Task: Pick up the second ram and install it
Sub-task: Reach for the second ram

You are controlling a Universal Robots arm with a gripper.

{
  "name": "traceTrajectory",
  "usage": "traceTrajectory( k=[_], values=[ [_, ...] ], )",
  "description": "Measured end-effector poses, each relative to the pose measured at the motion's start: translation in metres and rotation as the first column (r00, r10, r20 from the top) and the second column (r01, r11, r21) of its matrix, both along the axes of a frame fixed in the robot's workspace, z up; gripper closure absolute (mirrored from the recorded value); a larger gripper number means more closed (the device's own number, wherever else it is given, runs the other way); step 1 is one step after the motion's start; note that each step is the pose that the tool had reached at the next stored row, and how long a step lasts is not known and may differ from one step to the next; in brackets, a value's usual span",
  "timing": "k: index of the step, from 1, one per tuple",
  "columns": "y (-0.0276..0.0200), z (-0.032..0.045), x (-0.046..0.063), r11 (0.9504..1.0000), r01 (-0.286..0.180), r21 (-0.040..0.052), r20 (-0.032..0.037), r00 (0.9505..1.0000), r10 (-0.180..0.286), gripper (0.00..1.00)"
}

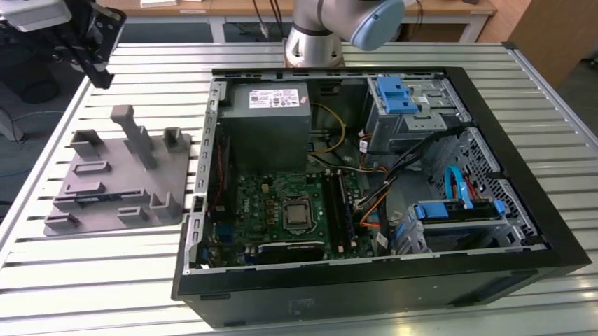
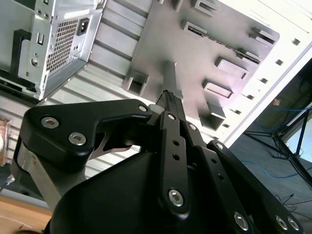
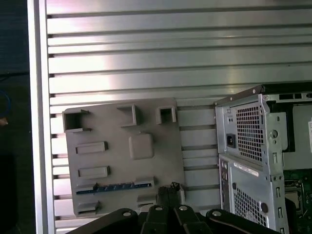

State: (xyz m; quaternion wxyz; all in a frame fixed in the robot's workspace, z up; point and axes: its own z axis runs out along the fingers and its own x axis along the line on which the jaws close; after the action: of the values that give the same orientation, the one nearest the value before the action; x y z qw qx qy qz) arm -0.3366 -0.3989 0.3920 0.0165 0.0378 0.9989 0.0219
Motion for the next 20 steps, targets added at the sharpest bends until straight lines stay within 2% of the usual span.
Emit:
traceTrajectory(
  k=[11,20],
  values=[
    [0.0000,-0.0009,-0.035,1.0000,0.000,0.0000,-0.0001,1.0000,0.000,0.90],
    [0.0000,-0.0031,-0.055,1.0000,0.000,0.0000,0.0000,1.0000,0.000,0.90]
  ],
)
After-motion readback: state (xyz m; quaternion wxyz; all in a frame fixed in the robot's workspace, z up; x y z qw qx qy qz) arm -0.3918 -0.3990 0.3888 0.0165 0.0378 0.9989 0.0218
